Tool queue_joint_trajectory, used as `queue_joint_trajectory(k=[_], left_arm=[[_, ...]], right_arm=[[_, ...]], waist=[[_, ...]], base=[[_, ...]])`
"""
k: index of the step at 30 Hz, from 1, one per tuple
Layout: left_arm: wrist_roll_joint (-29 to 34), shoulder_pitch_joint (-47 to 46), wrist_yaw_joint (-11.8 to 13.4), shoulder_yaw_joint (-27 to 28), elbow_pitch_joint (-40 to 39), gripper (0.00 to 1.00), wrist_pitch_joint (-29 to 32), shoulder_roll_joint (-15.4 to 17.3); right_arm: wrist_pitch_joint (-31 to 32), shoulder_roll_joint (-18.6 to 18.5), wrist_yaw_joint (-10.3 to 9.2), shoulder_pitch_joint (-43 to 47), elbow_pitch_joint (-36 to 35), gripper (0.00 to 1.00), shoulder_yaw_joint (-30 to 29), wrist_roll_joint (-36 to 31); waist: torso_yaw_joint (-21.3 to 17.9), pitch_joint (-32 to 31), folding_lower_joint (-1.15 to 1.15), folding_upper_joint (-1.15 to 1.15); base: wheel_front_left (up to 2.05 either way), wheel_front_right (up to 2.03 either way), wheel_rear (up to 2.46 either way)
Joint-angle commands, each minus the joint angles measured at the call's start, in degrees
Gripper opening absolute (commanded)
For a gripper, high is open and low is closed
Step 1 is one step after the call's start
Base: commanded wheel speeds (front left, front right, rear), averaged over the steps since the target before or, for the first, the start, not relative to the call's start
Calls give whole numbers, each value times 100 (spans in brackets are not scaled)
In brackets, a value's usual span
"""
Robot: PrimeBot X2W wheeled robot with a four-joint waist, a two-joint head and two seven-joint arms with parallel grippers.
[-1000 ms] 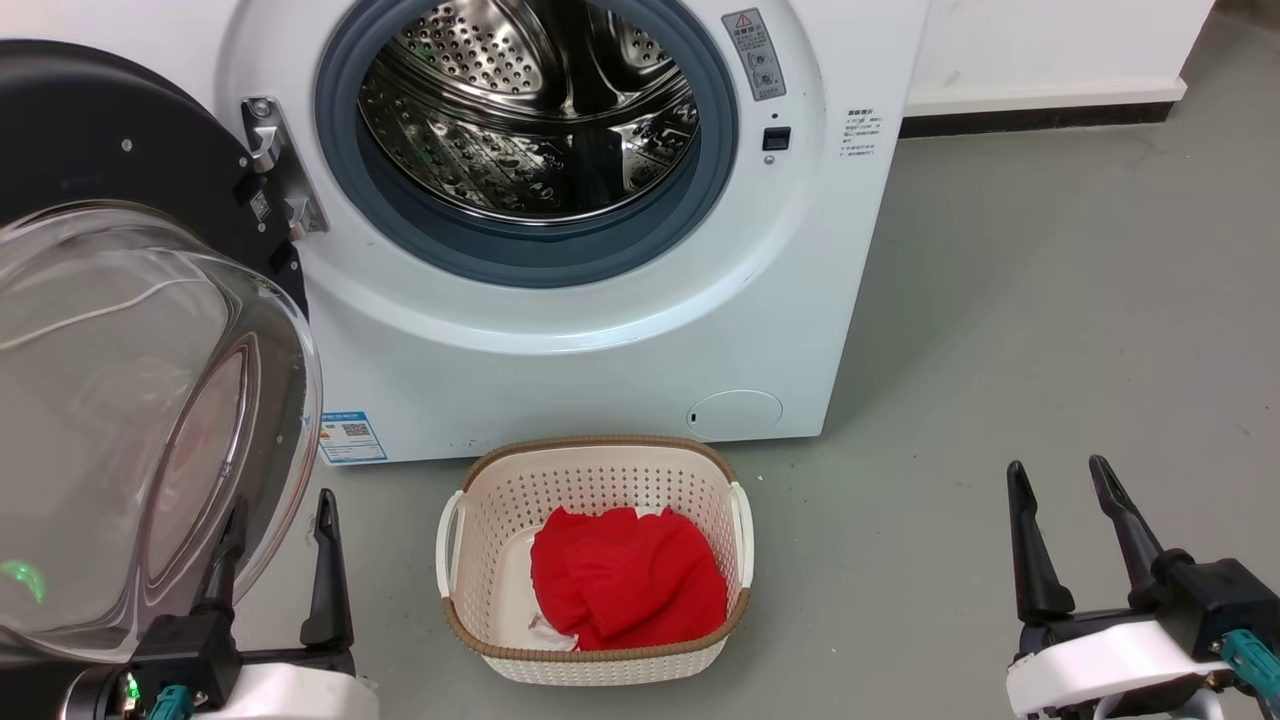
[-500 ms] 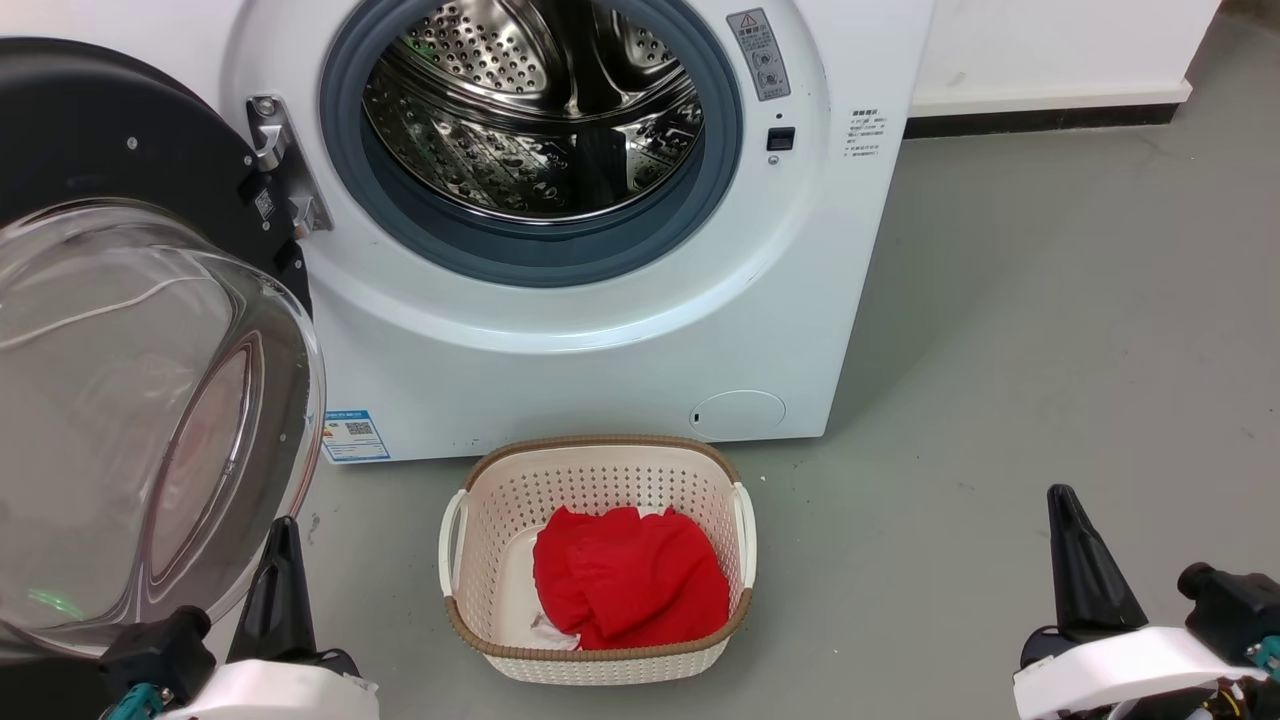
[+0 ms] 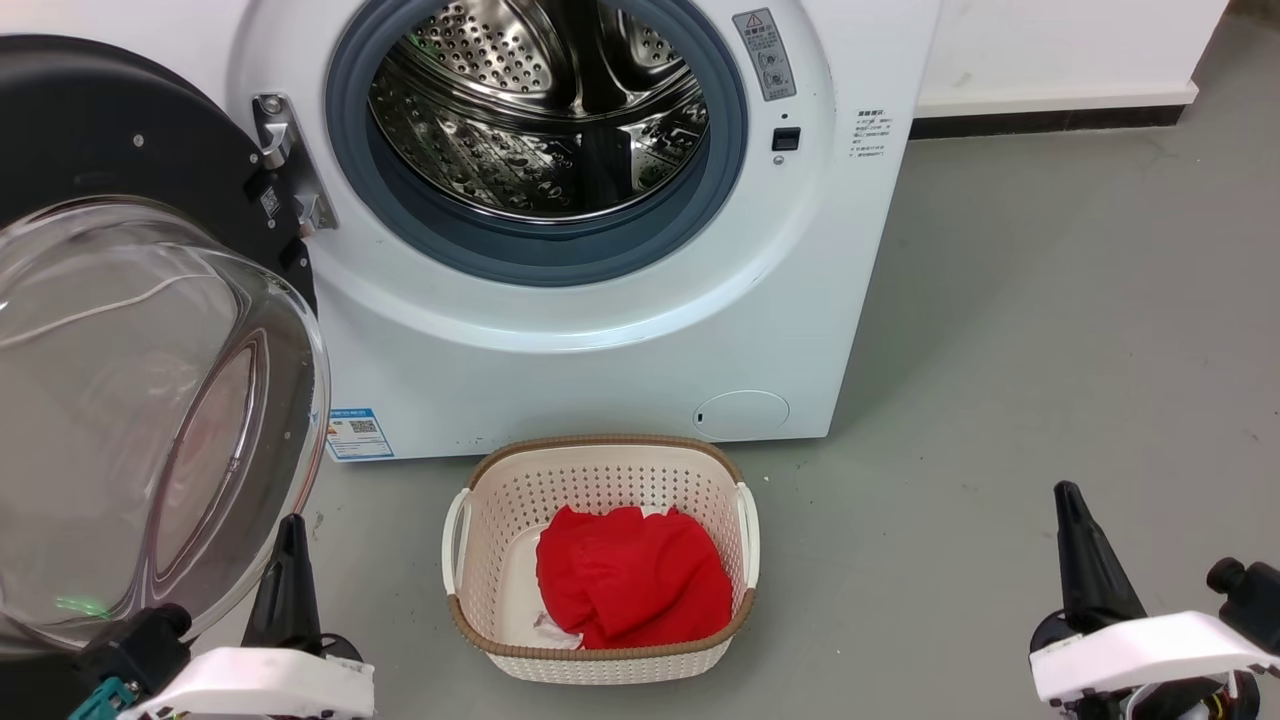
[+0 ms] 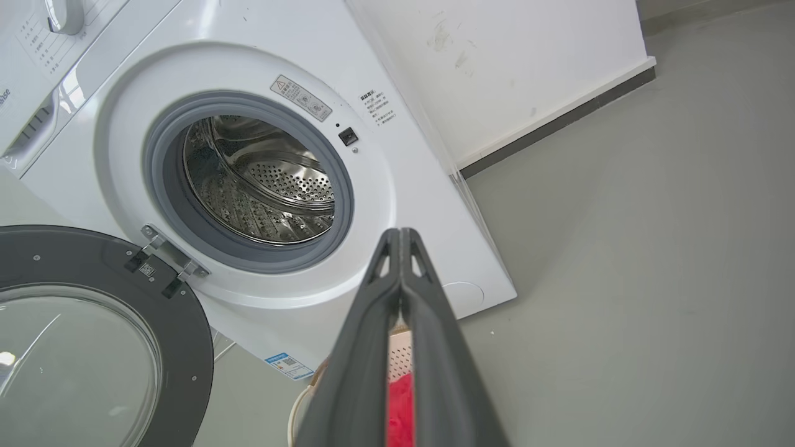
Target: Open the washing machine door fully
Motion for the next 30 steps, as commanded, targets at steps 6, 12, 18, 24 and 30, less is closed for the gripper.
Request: queue_joint_trajectory(k=[6, 12, 18, 24, 30], left_arm=[[-691, -238, -34, -17, 9, 0, 156, 24], [-1199, -294, -50, -27, 74, 0, 280, 19], [-1679, -349, -64, -36, 135, 0, 399, 14], [-2123, -398, -72, -43, 194, 0, 508, 10], [-2547, -443, -81, -49, 251, 0, 611, 6]], right_arm=[[129, -53, -1, -253, 7, 0, -28, 706], [235, -61, -1, -301, 60, 0, -43, 1213], [340, -66, -1, -338, 113, 0, -61, 1696], [433, -69, -1, -382, 164, 0, -79, 2143], [528, -71, -1, -411, 211, 0, -100, 2562]], waist=[[15, 0, 0, 0], [29, 0, 0, 0], [42, 1, 0, 0], [56, 1, 0, 0], [70, 1, 0, 0]], base=[[0, 0, 0], [0, 0, 0], [0, 0, 0], [0, 0, 0], [0, 0, 0]])
